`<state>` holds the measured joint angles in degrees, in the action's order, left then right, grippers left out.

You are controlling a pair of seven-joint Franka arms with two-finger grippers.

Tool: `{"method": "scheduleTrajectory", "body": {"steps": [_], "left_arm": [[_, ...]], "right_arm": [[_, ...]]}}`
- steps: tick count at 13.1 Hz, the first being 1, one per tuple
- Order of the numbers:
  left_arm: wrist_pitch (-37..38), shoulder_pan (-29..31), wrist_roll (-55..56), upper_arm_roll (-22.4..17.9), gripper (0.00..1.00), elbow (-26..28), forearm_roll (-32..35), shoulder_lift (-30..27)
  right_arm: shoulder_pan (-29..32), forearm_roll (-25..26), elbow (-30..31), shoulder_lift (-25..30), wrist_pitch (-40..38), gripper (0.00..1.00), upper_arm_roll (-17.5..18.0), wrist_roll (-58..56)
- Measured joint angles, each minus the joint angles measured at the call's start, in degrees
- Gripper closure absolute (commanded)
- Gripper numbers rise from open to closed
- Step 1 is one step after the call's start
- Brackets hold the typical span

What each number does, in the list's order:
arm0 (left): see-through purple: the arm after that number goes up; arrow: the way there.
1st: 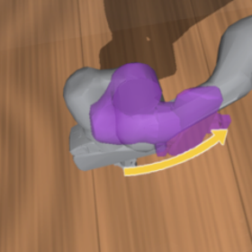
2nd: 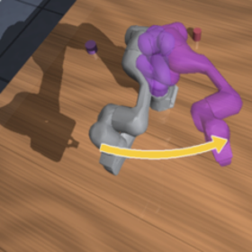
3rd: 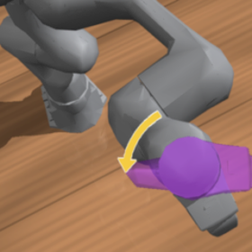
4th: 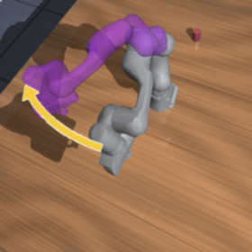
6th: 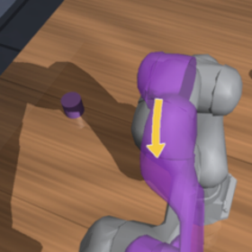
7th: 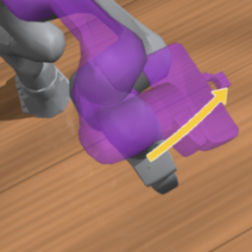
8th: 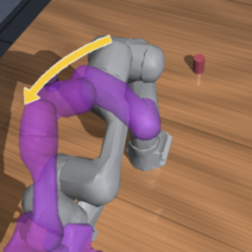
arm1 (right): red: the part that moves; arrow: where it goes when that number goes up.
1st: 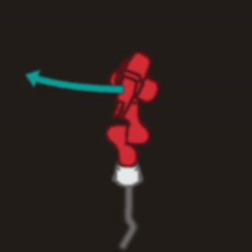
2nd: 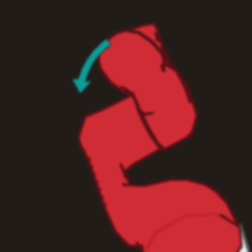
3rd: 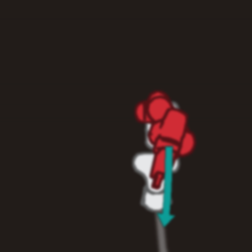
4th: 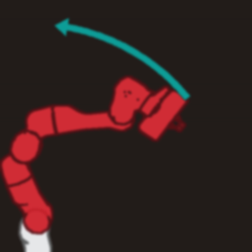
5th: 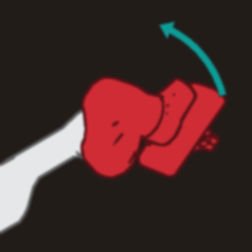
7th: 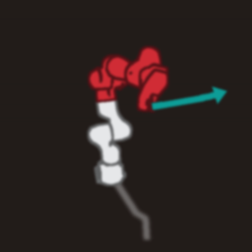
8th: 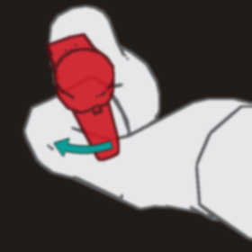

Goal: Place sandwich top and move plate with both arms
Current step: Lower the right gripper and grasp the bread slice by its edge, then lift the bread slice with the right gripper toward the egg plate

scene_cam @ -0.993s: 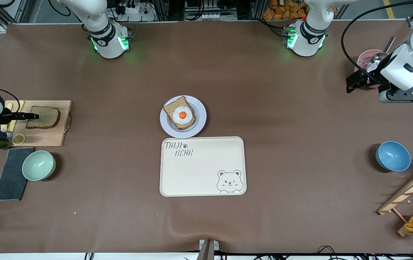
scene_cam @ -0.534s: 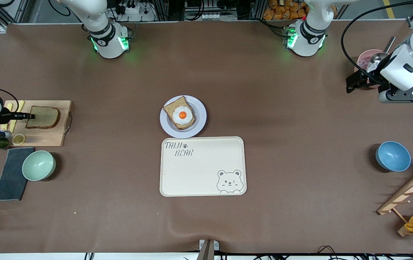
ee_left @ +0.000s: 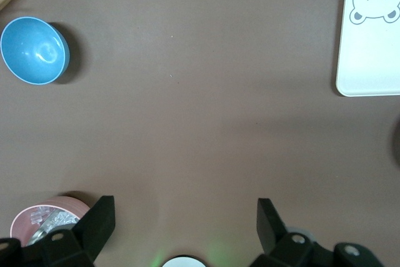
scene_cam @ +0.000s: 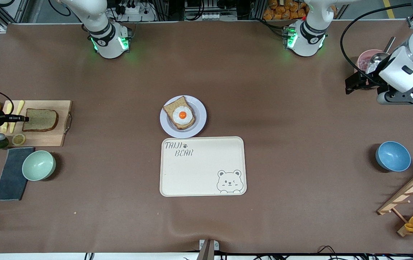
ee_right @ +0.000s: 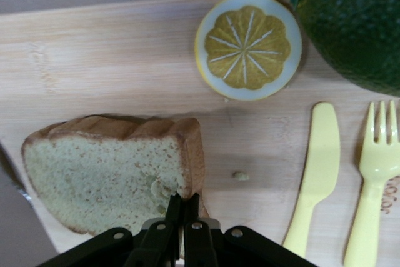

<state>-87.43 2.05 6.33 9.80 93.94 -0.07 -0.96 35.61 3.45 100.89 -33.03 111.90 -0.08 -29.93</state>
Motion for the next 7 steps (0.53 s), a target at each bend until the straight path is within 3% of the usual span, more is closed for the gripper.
{"method": "scheduleTrajectory", "body": {"steps": [7], "left_arm": [[-0.20, -0.05, 0.00, 0.42, 0.00, 0.50, 0.00, 0.11]], "right_arm": [[-1.02, -3.52, -7.37, 0.17, -13.09, 1.00, 0.73, 3.48]]}}
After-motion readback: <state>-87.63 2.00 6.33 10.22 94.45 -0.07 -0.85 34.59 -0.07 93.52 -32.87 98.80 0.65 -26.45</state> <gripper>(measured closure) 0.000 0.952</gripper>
